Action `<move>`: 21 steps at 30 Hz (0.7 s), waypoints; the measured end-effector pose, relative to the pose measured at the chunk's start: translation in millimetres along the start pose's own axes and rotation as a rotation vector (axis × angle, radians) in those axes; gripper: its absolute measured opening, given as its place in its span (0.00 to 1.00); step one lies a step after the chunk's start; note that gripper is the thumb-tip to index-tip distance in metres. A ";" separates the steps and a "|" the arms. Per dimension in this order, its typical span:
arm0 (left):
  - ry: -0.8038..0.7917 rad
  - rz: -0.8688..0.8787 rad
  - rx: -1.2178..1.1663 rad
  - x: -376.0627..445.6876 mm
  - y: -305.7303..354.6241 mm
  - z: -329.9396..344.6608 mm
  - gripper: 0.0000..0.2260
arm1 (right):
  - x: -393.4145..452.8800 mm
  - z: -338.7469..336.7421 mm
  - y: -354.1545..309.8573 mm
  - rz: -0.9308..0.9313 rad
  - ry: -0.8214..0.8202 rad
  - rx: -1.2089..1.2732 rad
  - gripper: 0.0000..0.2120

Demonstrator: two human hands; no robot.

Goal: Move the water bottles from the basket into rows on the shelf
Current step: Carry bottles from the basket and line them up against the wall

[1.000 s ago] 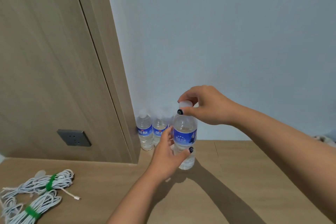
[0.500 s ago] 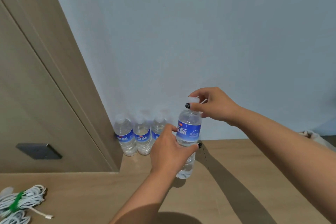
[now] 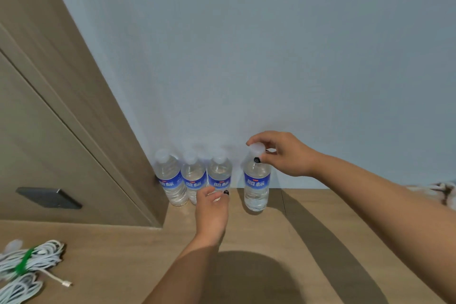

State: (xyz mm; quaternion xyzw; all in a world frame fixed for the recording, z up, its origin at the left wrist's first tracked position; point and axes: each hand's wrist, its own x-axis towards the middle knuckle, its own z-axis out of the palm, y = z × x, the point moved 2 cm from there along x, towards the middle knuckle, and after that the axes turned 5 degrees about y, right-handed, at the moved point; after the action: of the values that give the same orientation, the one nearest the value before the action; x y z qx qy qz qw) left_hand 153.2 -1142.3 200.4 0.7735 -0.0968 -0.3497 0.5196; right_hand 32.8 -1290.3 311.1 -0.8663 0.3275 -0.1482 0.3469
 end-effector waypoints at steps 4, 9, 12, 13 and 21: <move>-0.121 -0.224 -0.194 9.3 2.8 4.6 0.23 | 9.0 19.2 14.1 0.014 -0.023 0.005 0.18; -0.226 -0.284 -0.322 16.6 18.2 3.7 0.22 | 14.2 45.5 28.3 0.019 0.005 0.063 0.19; -0.226 -0.326 -0.373 19.1 19.7 0.4 0.21 | 13.5 54.6 32.9 0.043 0.057 0.122 0.19; -0.220 -0.335 -0.392 20.0 19.9 -0.2 0.20 | 12.6 56.6 33.2 0.035 0.071 0.130 0.20; -0.243 -0.397 -0.555 24.0 29.3 -3.2 0.18 | -31.9 111.6 41.4 0.525 0.432 0.281 0.36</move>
State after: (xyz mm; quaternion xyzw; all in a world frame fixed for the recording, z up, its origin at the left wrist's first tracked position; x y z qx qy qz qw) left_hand 179.2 -1165.1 216.0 0.5596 0.0928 -0.5460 0.6166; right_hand 44.0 -1235.3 201.4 -0.6454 0.5808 -0.2773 0.4113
